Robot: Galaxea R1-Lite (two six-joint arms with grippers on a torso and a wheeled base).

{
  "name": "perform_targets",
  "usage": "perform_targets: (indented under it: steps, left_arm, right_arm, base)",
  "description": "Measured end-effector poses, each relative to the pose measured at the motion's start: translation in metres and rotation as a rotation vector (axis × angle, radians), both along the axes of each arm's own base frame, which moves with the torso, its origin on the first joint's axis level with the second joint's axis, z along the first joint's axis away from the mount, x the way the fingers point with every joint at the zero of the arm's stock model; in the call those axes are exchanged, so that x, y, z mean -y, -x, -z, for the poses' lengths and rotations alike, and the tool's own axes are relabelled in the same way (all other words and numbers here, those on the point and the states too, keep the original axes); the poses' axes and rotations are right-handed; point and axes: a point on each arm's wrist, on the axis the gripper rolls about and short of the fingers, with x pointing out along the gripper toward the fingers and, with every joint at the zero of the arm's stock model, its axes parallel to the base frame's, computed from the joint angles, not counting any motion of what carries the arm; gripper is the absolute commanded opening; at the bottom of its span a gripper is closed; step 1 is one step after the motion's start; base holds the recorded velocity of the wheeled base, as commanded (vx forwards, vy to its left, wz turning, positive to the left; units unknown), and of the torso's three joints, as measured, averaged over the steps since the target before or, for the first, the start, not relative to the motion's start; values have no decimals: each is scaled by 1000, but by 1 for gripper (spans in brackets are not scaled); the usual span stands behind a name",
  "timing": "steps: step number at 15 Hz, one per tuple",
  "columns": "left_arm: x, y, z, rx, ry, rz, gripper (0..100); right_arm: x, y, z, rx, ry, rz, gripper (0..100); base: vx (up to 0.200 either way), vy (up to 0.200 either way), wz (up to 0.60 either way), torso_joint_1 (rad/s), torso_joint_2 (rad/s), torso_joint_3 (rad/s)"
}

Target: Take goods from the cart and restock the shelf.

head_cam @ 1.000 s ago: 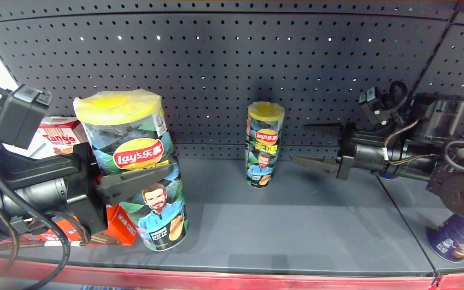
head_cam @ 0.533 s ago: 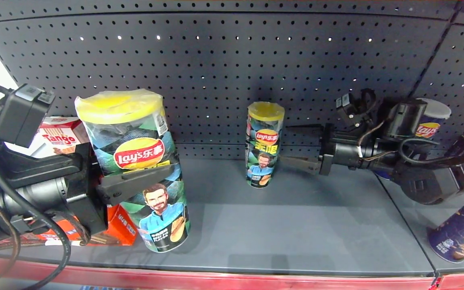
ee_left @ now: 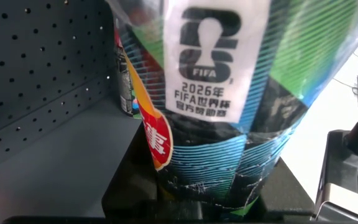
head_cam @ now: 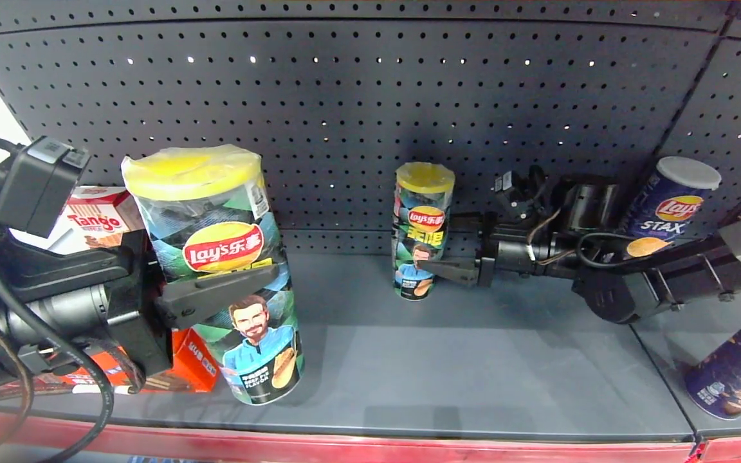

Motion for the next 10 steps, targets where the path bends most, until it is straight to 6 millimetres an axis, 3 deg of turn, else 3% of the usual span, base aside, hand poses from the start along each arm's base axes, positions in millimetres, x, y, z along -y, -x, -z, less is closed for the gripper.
perform_targets:
  steps: [4, 10]
  left_arm:
    - [0, -1, -1, -16, 15, -2, 0]
    - [0, -2, -1, -8, 19, -4, 0]
  right_arm:
    - [-16, -15, 13, 14, -7, -62, 100]
    - [-25, -32, 30, 1, -6, -97, 100]
  base:
    - [0, 0, 0, 0, 0, 0]
    - [0, 0, 0, 0, 0, 0]
